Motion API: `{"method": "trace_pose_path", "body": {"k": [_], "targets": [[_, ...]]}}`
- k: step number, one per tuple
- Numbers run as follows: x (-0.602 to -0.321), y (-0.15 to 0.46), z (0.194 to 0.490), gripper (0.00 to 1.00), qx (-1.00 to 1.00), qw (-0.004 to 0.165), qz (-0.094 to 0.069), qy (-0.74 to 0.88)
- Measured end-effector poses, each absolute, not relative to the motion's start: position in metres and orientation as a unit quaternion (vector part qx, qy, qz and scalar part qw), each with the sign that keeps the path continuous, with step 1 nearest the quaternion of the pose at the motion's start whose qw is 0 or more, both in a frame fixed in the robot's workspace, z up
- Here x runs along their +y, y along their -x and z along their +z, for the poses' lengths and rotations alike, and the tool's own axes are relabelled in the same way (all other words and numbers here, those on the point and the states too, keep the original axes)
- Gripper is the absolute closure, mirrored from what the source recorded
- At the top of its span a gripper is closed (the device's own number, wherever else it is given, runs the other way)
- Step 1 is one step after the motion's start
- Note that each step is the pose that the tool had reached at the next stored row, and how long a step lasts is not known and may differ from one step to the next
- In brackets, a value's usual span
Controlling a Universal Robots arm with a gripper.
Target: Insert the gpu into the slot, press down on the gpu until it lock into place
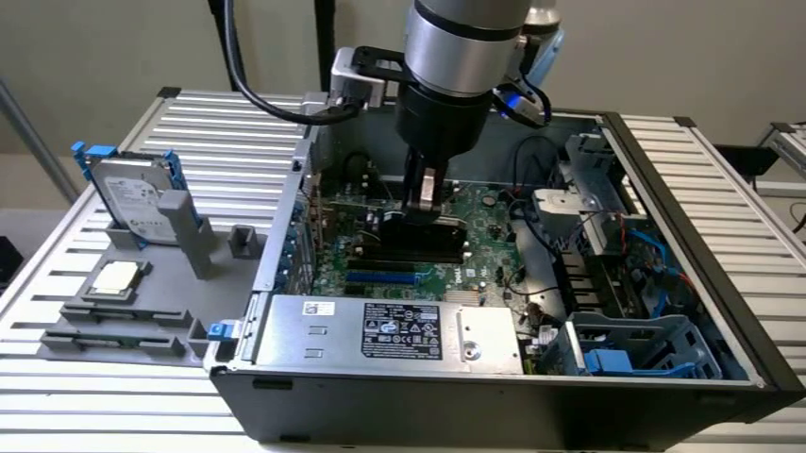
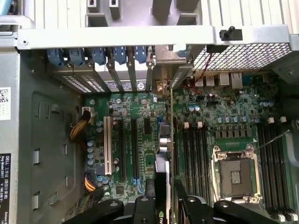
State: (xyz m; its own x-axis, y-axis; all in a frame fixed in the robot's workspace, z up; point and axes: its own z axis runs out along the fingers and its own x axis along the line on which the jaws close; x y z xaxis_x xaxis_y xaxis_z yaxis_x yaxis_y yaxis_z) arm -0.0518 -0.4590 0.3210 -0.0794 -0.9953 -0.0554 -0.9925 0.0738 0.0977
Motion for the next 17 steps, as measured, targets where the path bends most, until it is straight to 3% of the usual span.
{"method": "trace_pose_path", "body": {"k": [17], "targets": [[-0.459, 0.064, 0.290, 0.74, -0.733, 0.012, -0.055, -0.678]]}}
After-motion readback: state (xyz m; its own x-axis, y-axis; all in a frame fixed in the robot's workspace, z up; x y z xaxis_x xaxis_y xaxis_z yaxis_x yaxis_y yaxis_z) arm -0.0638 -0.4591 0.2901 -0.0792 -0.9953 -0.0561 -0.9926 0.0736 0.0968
